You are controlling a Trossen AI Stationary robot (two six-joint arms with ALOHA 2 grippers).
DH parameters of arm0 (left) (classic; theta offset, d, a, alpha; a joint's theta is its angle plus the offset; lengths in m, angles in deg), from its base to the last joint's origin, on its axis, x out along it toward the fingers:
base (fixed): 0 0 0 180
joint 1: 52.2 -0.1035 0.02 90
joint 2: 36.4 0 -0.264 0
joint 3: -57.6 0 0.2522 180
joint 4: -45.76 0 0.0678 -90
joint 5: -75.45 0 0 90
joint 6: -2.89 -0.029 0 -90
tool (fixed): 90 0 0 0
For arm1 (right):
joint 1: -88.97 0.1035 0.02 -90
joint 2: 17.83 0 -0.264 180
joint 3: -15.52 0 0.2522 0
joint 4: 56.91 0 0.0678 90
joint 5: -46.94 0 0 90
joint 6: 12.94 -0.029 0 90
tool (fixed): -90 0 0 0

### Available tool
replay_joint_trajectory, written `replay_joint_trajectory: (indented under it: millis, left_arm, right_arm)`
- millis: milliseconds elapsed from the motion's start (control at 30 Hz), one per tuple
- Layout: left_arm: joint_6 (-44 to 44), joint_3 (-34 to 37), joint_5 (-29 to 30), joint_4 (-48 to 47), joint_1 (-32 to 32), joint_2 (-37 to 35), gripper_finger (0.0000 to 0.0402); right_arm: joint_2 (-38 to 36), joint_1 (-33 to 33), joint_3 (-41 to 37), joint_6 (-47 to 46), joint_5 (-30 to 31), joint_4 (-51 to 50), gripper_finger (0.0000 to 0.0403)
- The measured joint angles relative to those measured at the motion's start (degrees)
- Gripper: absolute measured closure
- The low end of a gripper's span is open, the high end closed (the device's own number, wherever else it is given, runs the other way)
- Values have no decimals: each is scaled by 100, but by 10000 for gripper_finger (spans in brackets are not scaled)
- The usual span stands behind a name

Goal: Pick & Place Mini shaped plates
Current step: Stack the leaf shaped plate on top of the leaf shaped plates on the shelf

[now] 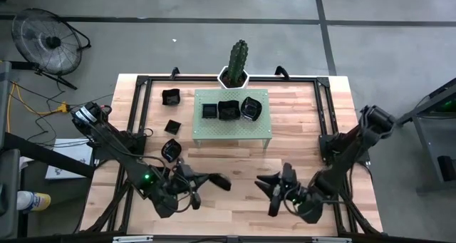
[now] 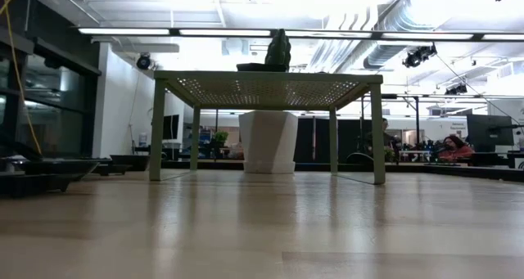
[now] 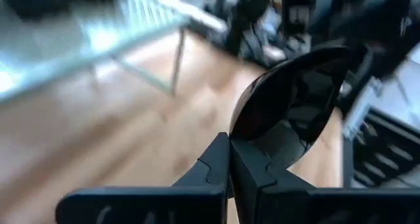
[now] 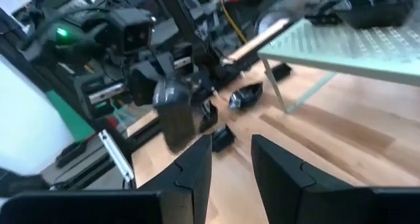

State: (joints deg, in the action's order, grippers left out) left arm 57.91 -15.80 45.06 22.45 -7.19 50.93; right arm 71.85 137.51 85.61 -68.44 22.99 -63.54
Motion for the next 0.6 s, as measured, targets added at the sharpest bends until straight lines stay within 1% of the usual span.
replay_joint_trajectory:
  millis: [167, 233, 333, 433, 600]
  left_arm:
    - [-692, -220, 932, 2, -4, 0, 401]
    - [-738, -259, 1233, 6, -7, 0, 401]
    - [-732, -263, 1583, 3, -5, 0, 401]
    - [-727, -263, 1784, 5, -61, 0, 401]
    - [-724, -263, 1716, 55, -349, 0, 401]
  right_arm:
    - [454, -58, 0, 720, 477, 1010, 299]
    - [544, -126, 0, 917, 505, 1154, 299]
    - [567, -233, 0, 952, 499, 1204, 299]
    - [566, -354, 0, 1163, 408, 1277, 299]
    - [567, -596, 0, 1772, 256, 1566, 299]
